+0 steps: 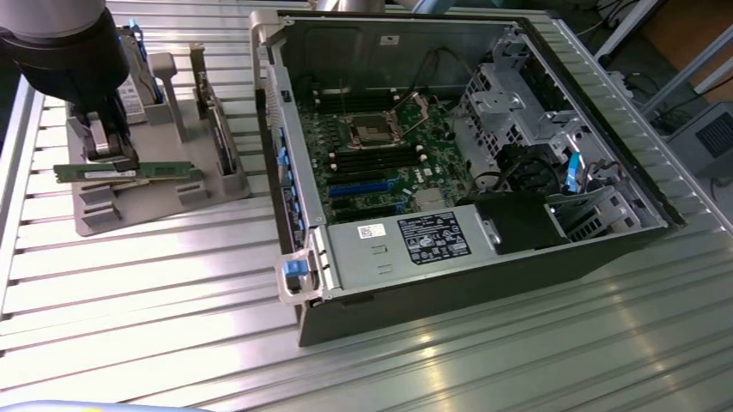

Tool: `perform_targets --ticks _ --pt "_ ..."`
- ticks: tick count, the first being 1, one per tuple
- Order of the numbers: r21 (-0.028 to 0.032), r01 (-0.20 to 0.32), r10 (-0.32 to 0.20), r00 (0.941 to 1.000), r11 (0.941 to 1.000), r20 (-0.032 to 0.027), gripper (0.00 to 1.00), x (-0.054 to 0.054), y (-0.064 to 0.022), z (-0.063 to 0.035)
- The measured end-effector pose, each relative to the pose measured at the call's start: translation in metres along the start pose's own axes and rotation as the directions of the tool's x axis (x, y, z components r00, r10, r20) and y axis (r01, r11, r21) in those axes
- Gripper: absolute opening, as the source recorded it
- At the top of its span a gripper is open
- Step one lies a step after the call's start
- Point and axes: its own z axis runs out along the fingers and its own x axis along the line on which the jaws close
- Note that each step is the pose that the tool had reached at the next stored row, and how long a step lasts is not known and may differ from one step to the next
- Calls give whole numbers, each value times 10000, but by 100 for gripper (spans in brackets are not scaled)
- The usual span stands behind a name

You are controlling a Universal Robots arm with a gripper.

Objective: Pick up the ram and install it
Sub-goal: 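Pick up the ram and move it above insertion slot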

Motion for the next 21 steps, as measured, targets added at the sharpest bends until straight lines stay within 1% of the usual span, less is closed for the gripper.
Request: perform_targets --ticks 21 --pt "-5 0 0 10000 10000 -32 12 3 2 -122"
